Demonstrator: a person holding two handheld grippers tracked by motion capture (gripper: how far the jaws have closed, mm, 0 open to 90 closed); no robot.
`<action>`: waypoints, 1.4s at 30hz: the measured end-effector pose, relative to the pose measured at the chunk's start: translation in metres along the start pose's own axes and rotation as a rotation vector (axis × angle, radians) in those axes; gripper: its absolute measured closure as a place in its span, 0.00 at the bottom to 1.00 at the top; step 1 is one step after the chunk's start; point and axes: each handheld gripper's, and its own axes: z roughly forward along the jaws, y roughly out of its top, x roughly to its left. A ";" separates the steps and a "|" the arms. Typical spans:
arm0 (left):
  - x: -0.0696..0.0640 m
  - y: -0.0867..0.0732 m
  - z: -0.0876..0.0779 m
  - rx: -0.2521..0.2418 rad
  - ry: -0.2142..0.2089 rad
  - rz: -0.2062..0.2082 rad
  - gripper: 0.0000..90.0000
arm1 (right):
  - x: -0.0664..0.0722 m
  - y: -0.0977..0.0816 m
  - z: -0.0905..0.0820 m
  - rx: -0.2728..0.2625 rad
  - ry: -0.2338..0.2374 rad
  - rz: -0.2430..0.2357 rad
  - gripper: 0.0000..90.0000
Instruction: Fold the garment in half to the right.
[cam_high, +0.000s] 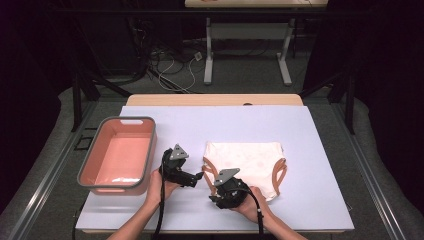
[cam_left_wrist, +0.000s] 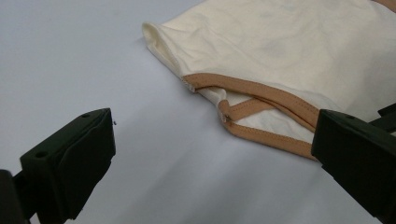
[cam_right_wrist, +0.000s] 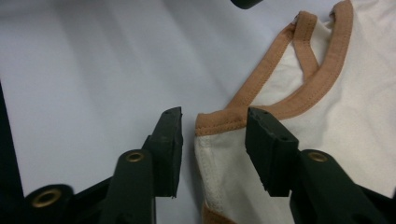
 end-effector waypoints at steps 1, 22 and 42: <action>0.000 0.000 0.000 0.001 0.000 0.000 0.00 | 0.000 0.000 0.001 0.002 0.003 -0.007 0.66; 0.000 -0.001 0.002 0.008 0.002 -0.004 0.00 | -0.004 -0.006 0.004 -0.015 -0.008 -0.012 0.96; 0.003 0.003 0.012 0.023 0.011 -0.026 0.00 | -0.001 -0.004 -0.007 -0.051 -0.018 -0.037 0.96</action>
